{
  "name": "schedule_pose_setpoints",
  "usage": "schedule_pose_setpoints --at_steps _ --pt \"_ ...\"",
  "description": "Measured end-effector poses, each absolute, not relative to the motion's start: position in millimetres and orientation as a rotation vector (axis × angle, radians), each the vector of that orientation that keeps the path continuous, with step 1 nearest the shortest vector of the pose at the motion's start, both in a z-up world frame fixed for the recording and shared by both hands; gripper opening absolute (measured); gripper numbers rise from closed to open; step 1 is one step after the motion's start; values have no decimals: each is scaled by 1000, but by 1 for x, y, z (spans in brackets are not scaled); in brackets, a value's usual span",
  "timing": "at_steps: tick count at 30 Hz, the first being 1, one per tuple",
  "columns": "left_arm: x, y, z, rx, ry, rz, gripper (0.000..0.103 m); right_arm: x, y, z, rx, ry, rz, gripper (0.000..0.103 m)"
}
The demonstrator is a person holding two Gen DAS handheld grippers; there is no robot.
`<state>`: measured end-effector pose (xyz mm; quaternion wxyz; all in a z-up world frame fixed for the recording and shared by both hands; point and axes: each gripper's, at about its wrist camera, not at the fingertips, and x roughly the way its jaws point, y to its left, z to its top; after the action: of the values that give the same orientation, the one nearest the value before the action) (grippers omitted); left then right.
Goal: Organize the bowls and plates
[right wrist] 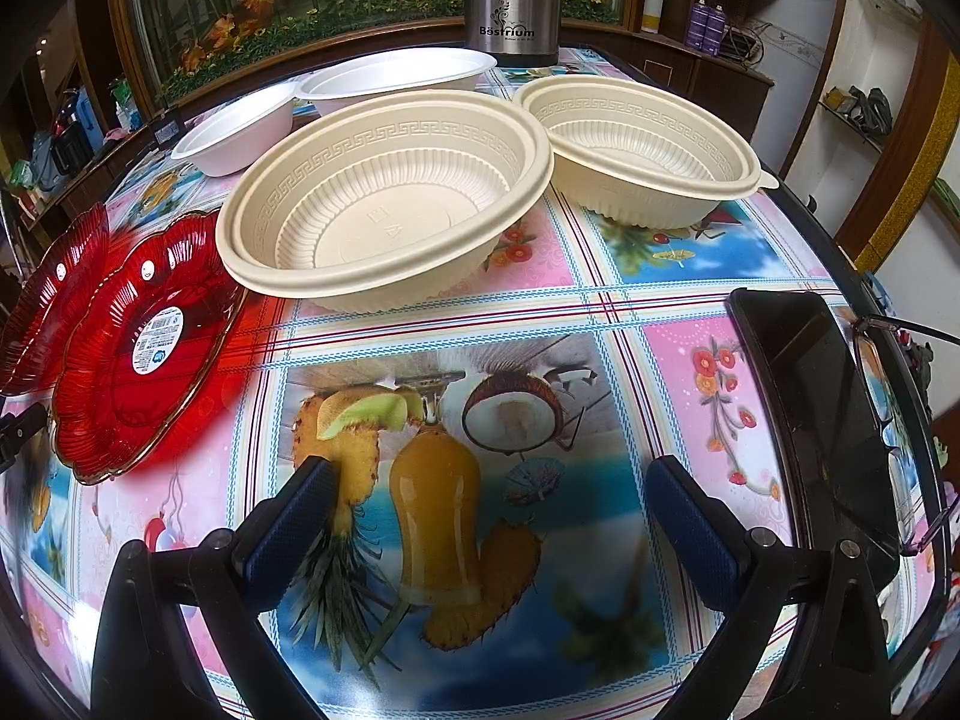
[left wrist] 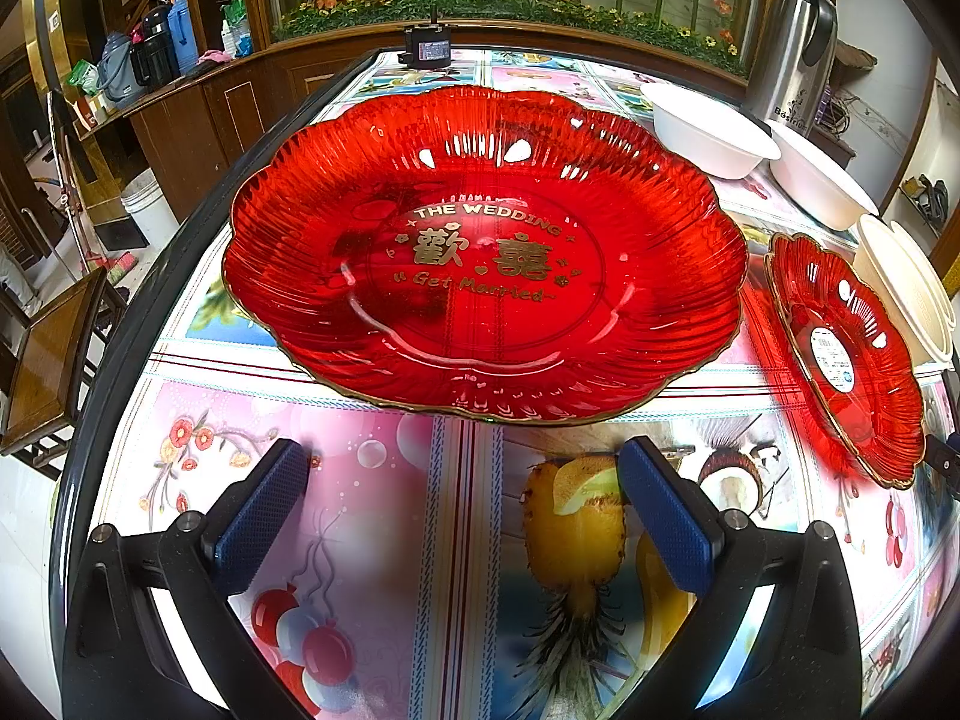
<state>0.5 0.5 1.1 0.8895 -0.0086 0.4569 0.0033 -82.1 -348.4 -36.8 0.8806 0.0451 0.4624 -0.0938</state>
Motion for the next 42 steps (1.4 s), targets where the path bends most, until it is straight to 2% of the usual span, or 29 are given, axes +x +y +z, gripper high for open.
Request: schedule_pose_setpoints --at_steps 39,40,42 --pt "-2 0 4 -36 966 60 103 -82 -348 -36 94 964 -196 103" --pt "-8 2 7 -49 933 82 97 -82 -348 -37 94 964 -196 103" --pt "-20 6 20 -64 879 88 94 -83 -348 -37 93 964 -196 103"
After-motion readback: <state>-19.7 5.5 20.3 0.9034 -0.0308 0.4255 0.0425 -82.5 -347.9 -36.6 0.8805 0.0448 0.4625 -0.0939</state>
